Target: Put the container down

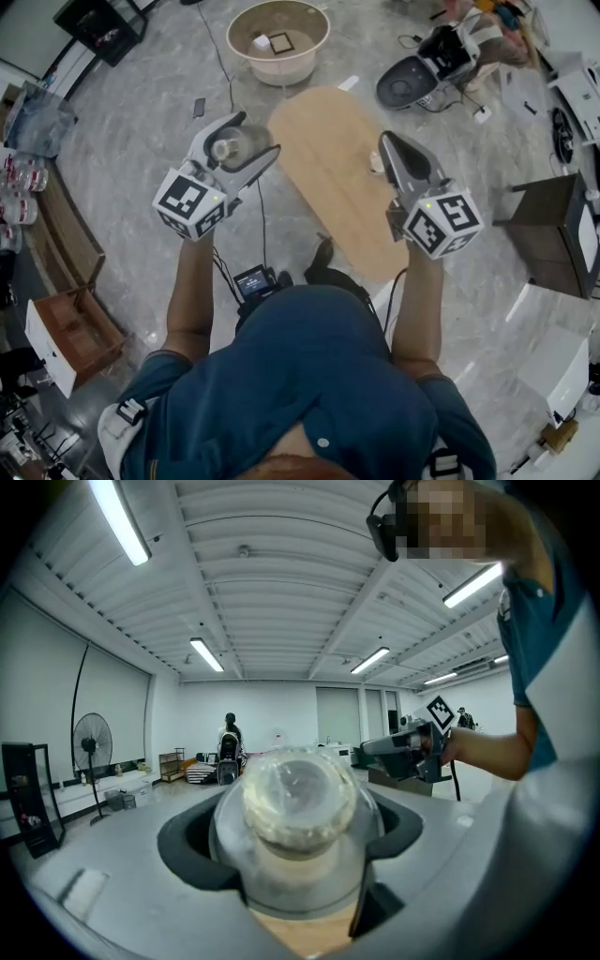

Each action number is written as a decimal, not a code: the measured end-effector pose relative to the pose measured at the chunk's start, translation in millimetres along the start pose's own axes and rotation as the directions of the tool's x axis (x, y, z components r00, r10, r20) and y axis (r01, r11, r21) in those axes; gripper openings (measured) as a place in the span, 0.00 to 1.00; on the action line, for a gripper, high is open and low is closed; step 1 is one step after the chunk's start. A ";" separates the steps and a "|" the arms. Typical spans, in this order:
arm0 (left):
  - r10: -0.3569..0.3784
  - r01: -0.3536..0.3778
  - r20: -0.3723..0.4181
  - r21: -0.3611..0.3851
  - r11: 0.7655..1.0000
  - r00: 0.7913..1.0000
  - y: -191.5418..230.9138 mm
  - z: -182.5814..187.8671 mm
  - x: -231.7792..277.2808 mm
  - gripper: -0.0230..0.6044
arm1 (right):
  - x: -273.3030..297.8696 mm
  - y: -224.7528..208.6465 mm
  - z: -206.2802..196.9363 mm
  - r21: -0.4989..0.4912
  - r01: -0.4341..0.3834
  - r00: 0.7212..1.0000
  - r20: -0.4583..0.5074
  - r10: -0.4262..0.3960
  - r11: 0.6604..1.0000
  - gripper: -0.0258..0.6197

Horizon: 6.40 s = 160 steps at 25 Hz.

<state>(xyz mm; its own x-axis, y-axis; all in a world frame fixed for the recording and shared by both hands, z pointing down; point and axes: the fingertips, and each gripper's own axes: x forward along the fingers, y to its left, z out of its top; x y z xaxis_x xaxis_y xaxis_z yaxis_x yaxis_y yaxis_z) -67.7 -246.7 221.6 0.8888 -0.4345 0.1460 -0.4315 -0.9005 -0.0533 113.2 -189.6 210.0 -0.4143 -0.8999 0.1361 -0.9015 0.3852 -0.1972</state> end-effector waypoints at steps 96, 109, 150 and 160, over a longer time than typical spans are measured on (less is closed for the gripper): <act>-0.245 0.116 -0.532 -0.265 0.957 0.810 -30.4 -622.0 289.2 0.58 | 29.6 -220.2 -393.6 0.251 0.312 0.900 -0.386 -0.200 0.916 0.06; -0.207 0.143 -0.571 -0.155 0.978 0.795 -38.4 -640.7 288.9 0.58 | 25.3 -216.6 -398.8 0.268 0.322 0.896 -0.395 -0.202 0.908 0.06; 0.126 -0.138 -0.141 -0.083 0.987 0.982 9.2 -121.8 -39.8 0.11 | -42.6 25.1 -90.3 0.024 0.032 0.993 -0.117 -0.029 0.999 0.05; 0.164 -0.162 0.023 -0.055 0.985 0.986 -42.7 -25.6 -149.6 0.11 | -70.8 128.1 -15.2 -0.173 -0.067 0.997 -0.049 0.059 0.983 0.05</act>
<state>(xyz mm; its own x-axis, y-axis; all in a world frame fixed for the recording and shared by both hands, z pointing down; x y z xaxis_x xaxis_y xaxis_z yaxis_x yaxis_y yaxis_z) -186.2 -142.8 227.3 0.8096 -0.5762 0.1125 -0.5777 -0.8160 -0.0220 25.2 -73.4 189.9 -0.4723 -0.8646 0.1712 -0.8800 0.4737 -0.0351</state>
